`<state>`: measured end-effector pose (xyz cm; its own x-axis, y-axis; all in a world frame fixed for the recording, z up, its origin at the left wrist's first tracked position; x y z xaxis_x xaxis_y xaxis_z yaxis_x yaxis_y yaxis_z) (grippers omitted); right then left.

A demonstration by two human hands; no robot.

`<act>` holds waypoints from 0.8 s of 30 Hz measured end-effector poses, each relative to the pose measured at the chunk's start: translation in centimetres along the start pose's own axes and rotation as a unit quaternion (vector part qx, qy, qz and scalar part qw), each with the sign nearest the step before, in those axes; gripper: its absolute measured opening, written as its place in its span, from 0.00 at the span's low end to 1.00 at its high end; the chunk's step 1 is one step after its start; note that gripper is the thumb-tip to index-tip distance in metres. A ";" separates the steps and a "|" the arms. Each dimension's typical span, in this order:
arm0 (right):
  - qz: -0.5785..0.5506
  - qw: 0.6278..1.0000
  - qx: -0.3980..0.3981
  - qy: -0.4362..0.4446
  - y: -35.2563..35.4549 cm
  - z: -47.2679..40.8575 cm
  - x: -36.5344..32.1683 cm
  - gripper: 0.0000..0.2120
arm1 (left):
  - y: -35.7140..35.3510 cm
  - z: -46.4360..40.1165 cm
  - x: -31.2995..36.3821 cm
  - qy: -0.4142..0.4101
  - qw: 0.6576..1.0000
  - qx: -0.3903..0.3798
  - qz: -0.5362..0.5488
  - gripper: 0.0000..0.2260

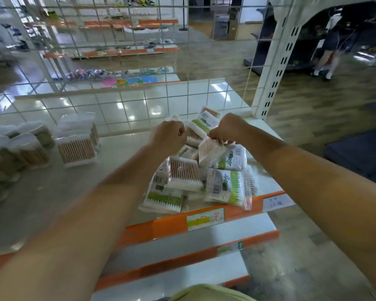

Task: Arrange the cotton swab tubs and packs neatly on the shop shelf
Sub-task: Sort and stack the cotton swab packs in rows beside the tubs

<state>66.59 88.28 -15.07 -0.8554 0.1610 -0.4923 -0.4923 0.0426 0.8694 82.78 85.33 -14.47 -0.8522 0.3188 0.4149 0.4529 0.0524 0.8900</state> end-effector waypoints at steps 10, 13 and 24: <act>-0.057 0.997 0.049 0.035 1.3 0.6 -0.5 0.16 | 0.1 0.5 -1.3 0.047 0.996 -0.029 0.068 0.06; -0.113 0.986 0.105 0.069 2.6 1.0 -1.0 0.15 | 0.4 0.2 -1.9 0.071 0.987 -0.038 0.138 0.09; -0.212 0.947 0.202 0.130 4.5 1.4 -4.2 0.10 | 0.0 0.7 -0.6 0.090 0.955 -0.122 0.256 0.14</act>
<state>68.24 89.22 -9.01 -0.6317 -0.2021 -0.7484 -0.7433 0.4320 0.5107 83.50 85.84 -14.89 -0.5768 0.0751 0.8134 0.7660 -0.2960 0.5706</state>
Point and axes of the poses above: each hand's wrist, its own z-axis away from the middle knuckle, its own y-axis out of the back of the hand, x = y × z, the point moved 8 cm from there along -z, towards the middle knuckle, and after that the axes turned 11 degrees about y, right-handed, at the moved point
